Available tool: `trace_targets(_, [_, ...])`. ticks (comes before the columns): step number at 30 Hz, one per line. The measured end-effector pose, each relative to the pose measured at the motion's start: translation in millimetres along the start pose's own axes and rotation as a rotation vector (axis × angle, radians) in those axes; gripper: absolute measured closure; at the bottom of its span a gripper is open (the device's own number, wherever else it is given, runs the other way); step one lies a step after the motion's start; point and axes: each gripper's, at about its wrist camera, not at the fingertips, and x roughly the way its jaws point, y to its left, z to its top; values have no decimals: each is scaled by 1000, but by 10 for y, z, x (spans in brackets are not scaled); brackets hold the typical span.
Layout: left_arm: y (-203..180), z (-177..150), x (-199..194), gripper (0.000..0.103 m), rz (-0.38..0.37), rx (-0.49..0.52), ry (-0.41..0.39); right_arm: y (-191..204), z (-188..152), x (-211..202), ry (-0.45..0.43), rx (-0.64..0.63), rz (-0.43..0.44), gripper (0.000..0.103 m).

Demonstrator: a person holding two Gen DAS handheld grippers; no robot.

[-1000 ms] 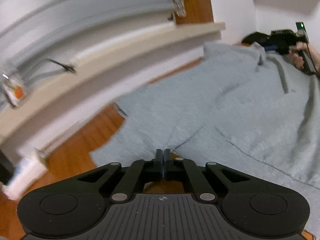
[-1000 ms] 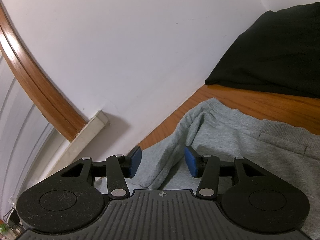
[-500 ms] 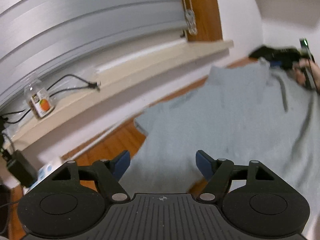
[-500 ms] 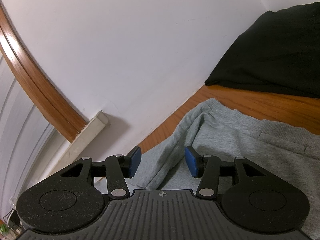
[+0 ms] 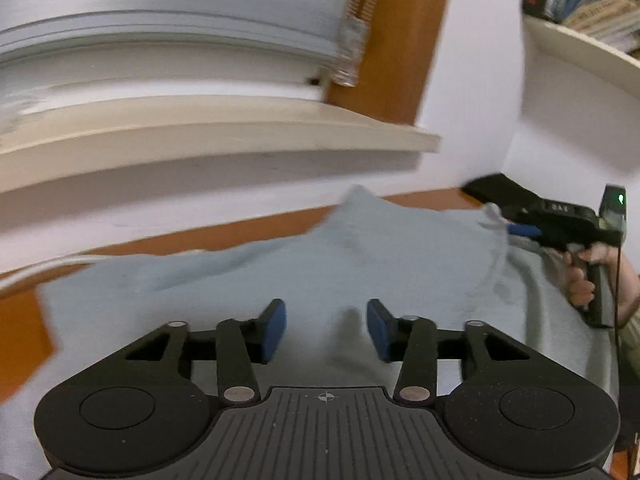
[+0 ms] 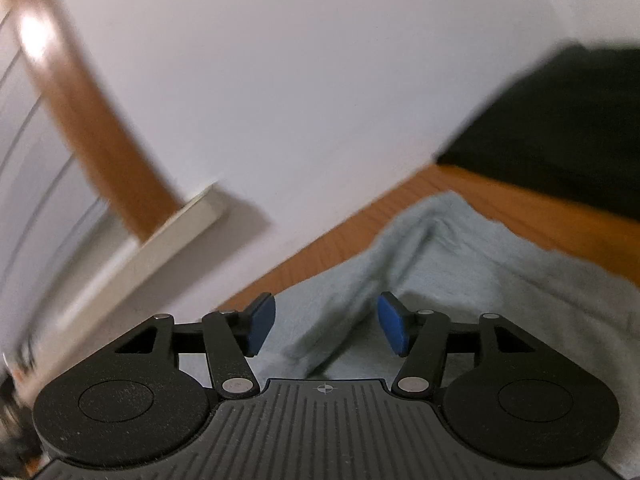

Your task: Fold clothes

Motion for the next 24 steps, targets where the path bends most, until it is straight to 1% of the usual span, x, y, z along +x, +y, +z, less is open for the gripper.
trace_targets(1, [-59,-5,46,39,-2,11,3,62,-8,-1,20,-18,16,51])
trace_targets(2, [-104,-19,72,34,5,23,3,130,-17,1,38,-31,21,60])
trace_targets(3, [-128,-41,87,34,12,32,3,203,-26,3,55,-45,24,70])
trace_targets(6, [-116,-91,163,34,30,27,34,437,-62,5,64,-99,36,72])
trace_targets(8, [-75,-97,168,34,28,2,40,614,-97,25,63,-175,62,72])
trace_targets(11, [-140,-110,194,32,60,39,58,925,-157,80,70,-332,85,72])
trace_targets(14, [-236,-124,230,30,96,95,74,1093,-216,215,141,-393,72,72])
trace_targets(16, [-290,-135,248,28,117,127,83,1089,-257,302,203,-425,23,73])
trace_targets(17, [-300,-140,252,28,122,131,84,1026,-271,336,222,-438,-21,73])
trace_targets(18, [-308,-142,255,28,127,134,86,913,-258,340,226,-417,-45,73])
trace_targets(19, [-312,-141,258,27,129,135,86,785,-236,334,224,-382,-59,79])
trace_targets(20, [-323,-127,269,27,128,137,84,656,-213,328,223,-348,-74,90])
trace_targets(21, [-352,-81,302,27,117,143,74,564,-198,310,223,-316,-62,92])
trace_targets(22, [-382,-34,335,26,105,149,64,530,-198,295,225,-310,-44,92])
trace_targets(24, [-441,59,401,26,82,161,45,557,-238,291,221,-357,-34,92])
